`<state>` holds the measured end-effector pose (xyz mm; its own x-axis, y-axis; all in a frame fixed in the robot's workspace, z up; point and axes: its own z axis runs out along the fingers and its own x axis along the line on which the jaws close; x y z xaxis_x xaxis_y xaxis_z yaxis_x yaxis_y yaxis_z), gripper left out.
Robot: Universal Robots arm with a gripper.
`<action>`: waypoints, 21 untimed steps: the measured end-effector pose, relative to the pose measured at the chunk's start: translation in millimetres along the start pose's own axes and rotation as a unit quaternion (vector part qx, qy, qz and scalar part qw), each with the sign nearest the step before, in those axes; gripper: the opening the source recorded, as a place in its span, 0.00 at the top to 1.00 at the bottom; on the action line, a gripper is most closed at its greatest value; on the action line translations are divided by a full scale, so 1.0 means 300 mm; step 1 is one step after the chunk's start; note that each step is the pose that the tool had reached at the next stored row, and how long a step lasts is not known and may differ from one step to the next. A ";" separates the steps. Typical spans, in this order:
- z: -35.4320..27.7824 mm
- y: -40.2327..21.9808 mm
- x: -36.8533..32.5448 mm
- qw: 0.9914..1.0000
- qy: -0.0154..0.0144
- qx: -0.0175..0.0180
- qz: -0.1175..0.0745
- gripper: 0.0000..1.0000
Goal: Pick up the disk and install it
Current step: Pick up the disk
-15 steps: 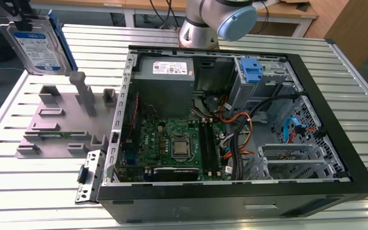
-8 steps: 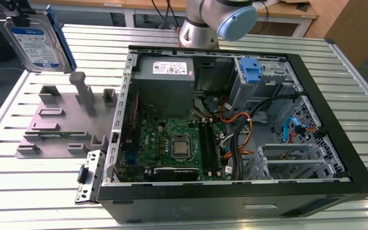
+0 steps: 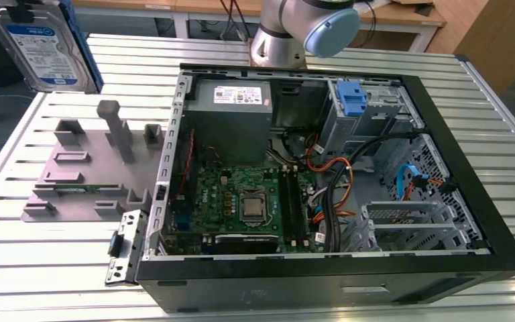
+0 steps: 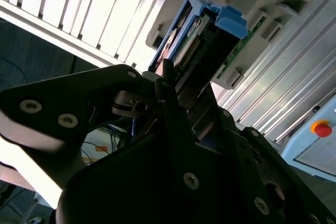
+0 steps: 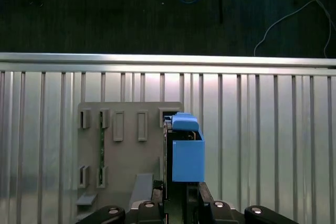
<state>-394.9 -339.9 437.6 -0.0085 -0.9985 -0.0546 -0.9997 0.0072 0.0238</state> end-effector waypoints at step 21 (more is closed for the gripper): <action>-0.071 0.002 -0.004 1.000 0.000 0.000 0.000 0.65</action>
<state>-394.9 -339.9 459.0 -0.0084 -0.9985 -0.0540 -0.9997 0.0072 0.0236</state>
